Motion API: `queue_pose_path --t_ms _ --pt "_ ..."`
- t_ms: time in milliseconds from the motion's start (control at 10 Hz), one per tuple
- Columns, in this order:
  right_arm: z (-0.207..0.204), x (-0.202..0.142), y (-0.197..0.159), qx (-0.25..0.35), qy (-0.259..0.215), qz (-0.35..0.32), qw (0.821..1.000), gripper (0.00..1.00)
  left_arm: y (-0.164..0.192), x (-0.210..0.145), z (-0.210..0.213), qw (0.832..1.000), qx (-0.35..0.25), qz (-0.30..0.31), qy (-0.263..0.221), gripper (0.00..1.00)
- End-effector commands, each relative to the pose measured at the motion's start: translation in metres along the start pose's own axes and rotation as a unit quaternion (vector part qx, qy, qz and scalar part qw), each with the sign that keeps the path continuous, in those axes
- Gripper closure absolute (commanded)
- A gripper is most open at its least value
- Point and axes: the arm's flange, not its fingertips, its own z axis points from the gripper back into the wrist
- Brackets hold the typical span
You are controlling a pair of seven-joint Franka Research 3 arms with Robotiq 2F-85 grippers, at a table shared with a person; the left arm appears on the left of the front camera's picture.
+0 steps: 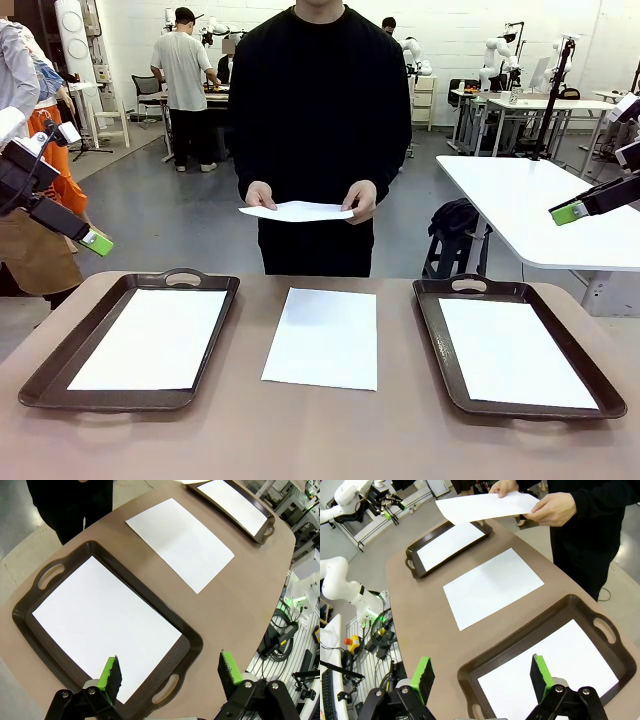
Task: Sort the A4 documents.
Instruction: Receive the A4 Paper.
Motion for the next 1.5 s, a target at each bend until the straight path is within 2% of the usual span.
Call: queue_pose_path --t_ms 0,1400 --pt "-0.0011 0.0011 -0.0006 -0.002 -0.001 0.001 1.000 0.00 0.0006 -0.0009 0.0008 1.000 -0.002 -0.003 -0.001 0.00" --pt "-0.0011 0.0011 -0.0006 -0.002 -0.001 0.001 1.000 0.00 0.0006 -0.0009 0.0008 1.000 -0.002 -0.003 -0.001 0.00"
